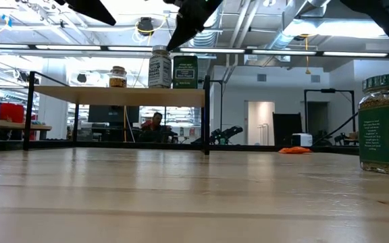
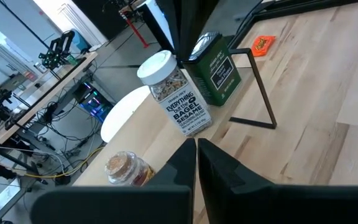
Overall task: Shelf spices
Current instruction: Put the white seasoning bottle on the shelf
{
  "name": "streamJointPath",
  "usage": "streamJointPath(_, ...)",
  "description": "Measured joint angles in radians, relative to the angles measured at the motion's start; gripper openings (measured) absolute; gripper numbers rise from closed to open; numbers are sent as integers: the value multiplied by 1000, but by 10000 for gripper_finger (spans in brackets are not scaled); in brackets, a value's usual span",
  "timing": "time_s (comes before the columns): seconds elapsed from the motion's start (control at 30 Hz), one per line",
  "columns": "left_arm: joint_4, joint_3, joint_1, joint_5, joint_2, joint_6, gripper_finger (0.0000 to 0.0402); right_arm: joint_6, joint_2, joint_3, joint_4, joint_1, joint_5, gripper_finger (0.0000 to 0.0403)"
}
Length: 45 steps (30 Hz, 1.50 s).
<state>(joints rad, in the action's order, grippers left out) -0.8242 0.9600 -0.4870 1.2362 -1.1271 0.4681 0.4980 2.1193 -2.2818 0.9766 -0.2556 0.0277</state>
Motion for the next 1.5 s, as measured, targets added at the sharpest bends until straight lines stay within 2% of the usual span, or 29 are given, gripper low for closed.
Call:
streamJointPath(0.5, -1, 0, 0, 0, 0, 0, 6, 8, -2, 0, -38, -49, -5, 2)
streamJointPath(0.67, -1, 0, 0, 0, 0, 0, 6, 25, -3, 0, -55, -60, -104, 2)
streamJointPath(0.77, -1, 0, 0, 0, 0, 0, 6, 39, -3, 0, -106, -86, -105, 2)
streamJointPath(1.13, -1, 0, 0, 1, 0, -3, 6, 41, -4, -1, -191, -161, 66, 2)
streamJointPath(1.27, -1, 0, 0, 1, 0, -2, 6, 41, -6, 40, -248, -166, 120, 2)
streamJointPath(1.5, -2, 0, 0, 1, 0, -3, 6, 40, -5, 88, -285, -165, 130, 2)
